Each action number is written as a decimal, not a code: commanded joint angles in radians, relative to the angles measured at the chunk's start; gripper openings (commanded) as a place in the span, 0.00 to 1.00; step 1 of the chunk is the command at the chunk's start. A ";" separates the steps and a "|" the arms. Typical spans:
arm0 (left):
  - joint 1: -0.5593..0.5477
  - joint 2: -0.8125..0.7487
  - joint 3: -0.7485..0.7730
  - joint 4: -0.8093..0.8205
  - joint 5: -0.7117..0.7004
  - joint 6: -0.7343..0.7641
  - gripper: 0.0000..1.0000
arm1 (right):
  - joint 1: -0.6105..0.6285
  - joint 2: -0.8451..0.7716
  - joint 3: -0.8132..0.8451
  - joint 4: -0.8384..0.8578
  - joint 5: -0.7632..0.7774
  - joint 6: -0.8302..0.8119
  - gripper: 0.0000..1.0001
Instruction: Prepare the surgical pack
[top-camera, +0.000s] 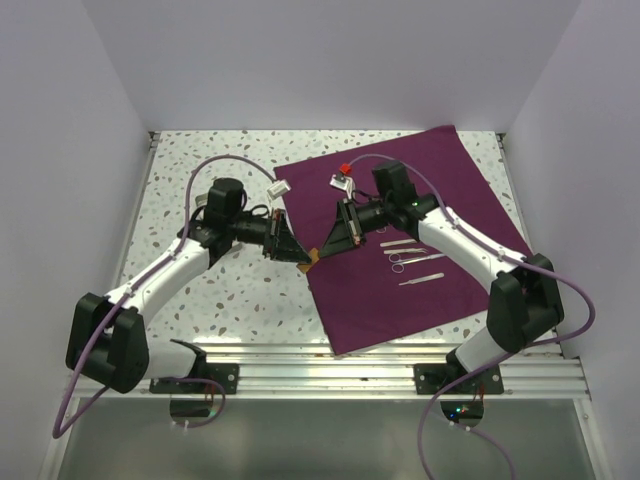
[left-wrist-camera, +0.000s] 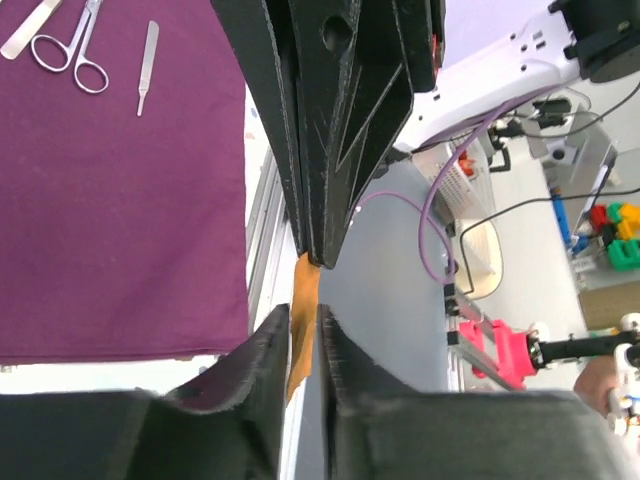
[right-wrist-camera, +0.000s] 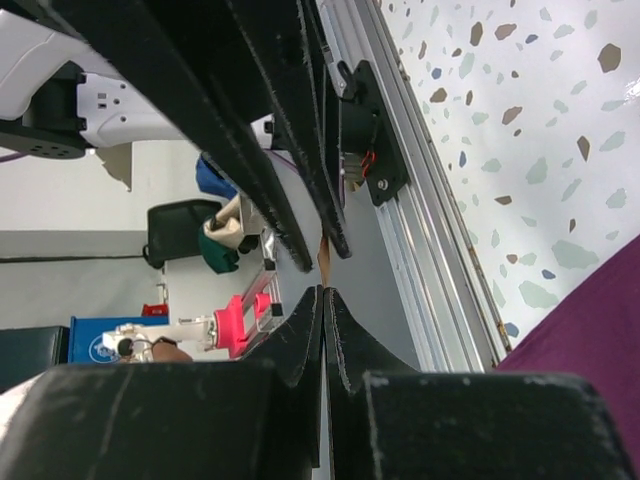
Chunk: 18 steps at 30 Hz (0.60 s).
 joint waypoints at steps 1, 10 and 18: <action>-0.003 -0.026 -0.006 0.054 0.032 -0.005 0.18 | 0.008 -0.035 0.028 0.000 -0.035 -0.007 0.00; 0.180 0.034 0.094 -0.226 -0.303 0.120 0.00 | -0.088 0.036 0.180 -0.429 0.507 -0.118 0.56; 0.416 0.142 0.168 -0.400 -0.840 0.105 0.00 | -0.167 -0.003 0.082 -0.455 0.633 -0.111 0.57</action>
